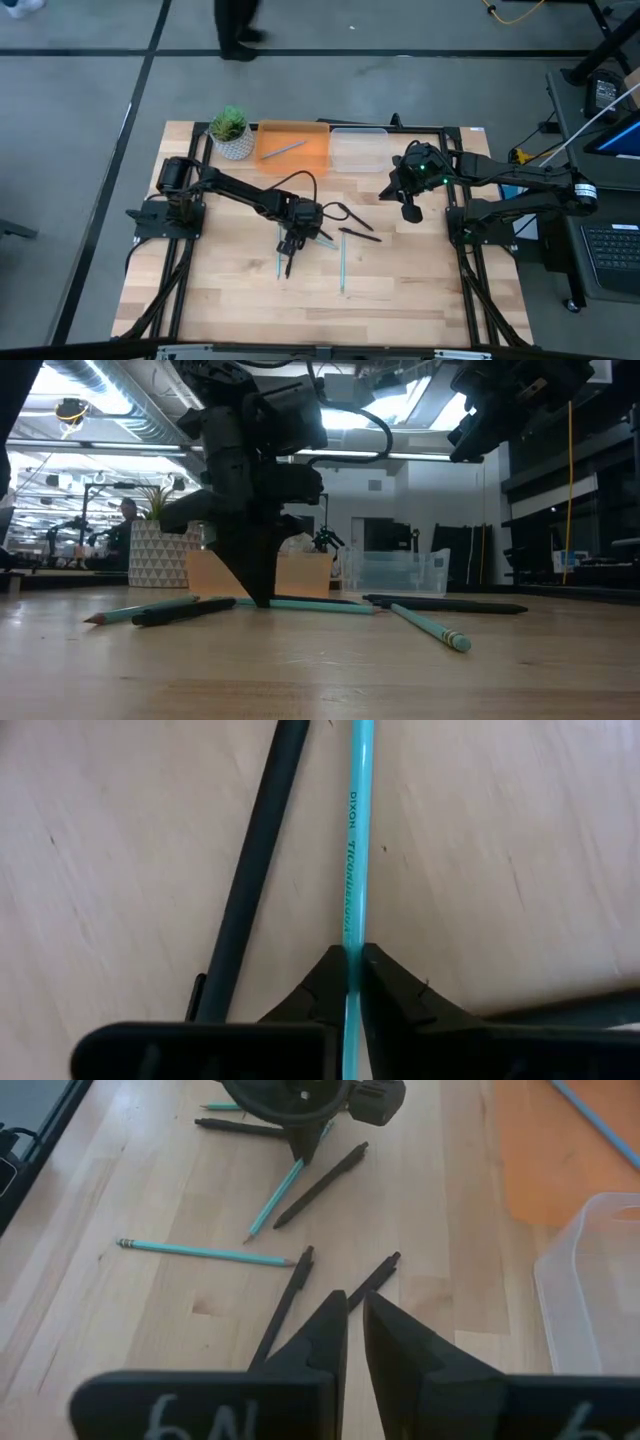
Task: Sort pens & pencils
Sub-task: Put the light blue pencil into the orange bin
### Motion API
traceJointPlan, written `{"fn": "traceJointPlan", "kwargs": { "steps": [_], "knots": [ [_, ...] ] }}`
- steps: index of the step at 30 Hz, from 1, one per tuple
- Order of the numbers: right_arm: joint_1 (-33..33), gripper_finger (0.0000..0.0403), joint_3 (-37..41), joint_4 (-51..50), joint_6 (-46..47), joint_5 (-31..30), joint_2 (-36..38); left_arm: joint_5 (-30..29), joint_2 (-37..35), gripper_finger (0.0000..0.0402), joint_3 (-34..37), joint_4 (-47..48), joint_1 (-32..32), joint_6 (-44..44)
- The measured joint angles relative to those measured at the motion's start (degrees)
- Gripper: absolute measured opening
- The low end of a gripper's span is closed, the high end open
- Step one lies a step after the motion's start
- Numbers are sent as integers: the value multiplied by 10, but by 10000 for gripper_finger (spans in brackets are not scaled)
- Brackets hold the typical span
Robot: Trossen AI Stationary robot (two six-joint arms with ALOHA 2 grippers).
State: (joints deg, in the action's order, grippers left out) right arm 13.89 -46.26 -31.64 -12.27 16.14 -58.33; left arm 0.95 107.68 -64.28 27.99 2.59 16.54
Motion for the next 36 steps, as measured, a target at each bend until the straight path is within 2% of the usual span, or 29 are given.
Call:
{"fn": "traceJointPlan", "kwargs": {
  "steps": [9,19,27,36],
  "knots": [
    [0,39,0,-7,0,0,0,-10,0,15,-31,56,-3,0],
    [0,39,0,-12,0,0,0,-9,-1,16,-99,151,-16,-1],
    [0,39,0,-24,-1,-1,0,-54,-5,16,-148,247,-32,-19],
    [0,39,0,-31,-1,-1,0,-80,-30,16,-155,283,-73,-19]
  ]
}}
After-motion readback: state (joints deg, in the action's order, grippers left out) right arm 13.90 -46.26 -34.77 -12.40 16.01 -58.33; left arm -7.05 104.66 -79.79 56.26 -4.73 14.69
